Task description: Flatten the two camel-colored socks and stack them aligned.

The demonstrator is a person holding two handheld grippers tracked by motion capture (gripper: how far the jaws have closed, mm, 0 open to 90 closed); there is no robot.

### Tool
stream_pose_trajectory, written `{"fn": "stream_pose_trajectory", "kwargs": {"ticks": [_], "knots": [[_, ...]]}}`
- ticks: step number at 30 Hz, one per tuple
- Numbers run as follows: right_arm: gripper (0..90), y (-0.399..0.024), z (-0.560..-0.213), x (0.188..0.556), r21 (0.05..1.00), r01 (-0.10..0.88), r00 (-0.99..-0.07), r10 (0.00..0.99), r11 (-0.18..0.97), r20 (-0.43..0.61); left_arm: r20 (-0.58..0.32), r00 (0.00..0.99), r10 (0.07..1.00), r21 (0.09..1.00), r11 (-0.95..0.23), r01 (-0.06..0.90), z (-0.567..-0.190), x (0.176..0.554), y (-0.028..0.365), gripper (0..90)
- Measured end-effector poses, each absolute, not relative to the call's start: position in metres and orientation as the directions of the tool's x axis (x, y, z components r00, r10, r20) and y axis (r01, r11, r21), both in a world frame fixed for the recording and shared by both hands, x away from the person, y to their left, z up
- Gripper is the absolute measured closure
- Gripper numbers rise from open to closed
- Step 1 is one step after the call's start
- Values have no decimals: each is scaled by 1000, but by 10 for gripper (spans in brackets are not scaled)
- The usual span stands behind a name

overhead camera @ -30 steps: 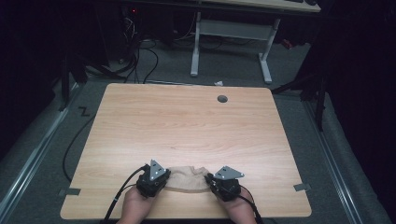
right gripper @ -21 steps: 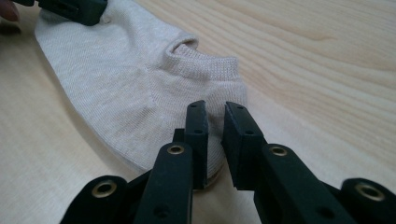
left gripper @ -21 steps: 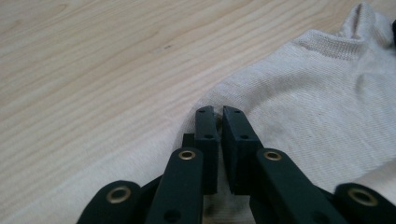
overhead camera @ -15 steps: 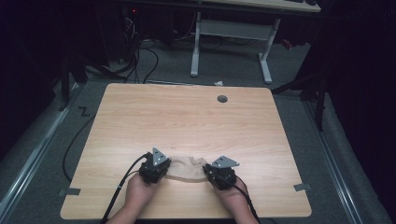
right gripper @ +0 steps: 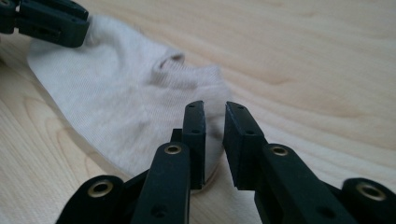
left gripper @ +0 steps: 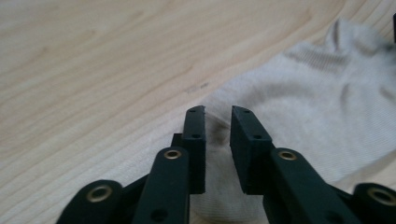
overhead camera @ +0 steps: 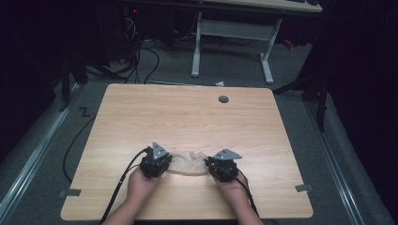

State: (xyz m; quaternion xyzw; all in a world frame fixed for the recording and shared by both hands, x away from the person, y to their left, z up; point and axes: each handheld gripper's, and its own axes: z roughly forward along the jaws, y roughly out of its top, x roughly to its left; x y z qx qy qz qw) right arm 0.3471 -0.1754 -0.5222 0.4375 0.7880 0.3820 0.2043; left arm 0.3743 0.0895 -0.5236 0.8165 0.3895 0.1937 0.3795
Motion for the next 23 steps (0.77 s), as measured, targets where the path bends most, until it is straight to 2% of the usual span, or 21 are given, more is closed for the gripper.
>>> {"fn": "stream_pose_trajectory", "kwargs": {"ticks": [5,7,8,10,12,14,20,23], "knots": [[768,-186,-513,344,808,509,-517,856,298,10,-7,603,797,820,-341,460,-512,368,116,694],[735,-195,-511,342,812,506,-500,866,292,0,-12,595,804,828,-325,457,-511,366,133,668],[699,-204,-511,338,819,499,-489,872,285,-6,-29,578,815,839,-295,457,-514,361,158,643],[674,-209,-512,335,823,493,-478,878,280,-13,-35,565,824,843,-279,459,-516,357,171,632],[625,-223,-516,324,841,477,-443,896,255,-21,-57,524,850,838,-244,487,-521,344,198,614],[628,-238,-519,310,855,479,-378,926,197,-2,-84,505,859,827,-222,517,-520,334,215,601],[632,-241,-518,308,860,478,-350,937,181,-3,-81,507,858,826,-227,516,-521,335,216,597],[631,-237,-521,310,852,486,-356,935,196,-12,-47,532,845,825,-267,498,-520,332,211,616]]}}
